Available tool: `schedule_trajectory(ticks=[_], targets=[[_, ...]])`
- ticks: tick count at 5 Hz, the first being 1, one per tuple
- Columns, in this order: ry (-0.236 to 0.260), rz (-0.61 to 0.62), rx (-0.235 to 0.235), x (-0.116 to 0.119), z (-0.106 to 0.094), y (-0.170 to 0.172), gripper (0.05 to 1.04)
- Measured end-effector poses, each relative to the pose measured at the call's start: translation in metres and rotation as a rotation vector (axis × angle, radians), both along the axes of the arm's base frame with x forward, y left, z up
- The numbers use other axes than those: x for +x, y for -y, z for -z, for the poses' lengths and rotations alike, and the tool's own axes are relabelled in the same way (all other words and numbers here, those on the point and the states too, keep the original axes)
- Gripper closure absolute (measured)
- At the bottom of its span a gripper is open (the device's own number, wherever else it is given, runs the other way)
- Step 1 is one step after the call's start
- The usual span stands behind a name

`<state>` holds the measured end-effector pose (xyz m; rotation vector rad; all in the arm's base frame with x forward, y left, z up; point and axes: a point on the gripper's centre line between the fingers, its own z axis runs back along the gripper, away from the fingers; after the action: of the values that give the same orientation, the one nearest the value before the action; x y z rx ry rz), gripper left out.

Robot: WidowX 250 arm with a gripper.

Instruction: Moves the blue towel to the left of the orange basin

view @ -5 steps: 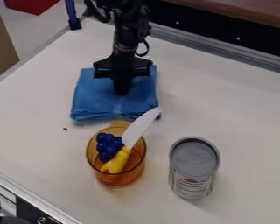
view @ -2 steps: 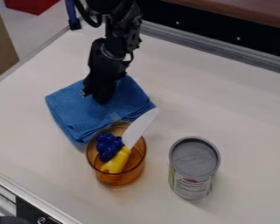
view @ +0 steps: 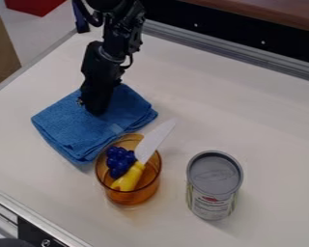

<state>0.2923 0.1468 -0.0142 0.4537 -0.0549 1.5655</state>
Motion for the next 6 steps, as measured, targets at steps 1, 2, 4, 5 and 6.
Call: schedule_trajectory(ticks=[1, 2, 4, 5, 6], targets=[[-0.022, -0.023, -0.016, -0.01, 0.001, -0.009, 1.031], [-0.038, 0.002, -0.057, -0.025, 0.004, -0.005, 1.031], [0.033, 0.088, -0.116, -0.028, -0.004, 0.002, 1.02], [0.074, 0.087, -0.188, -0.018, -0.016, 0.006, 0.892], [0.139, 0.1, -0.258, -0.008, -0.038, 0.006, 0.67]])
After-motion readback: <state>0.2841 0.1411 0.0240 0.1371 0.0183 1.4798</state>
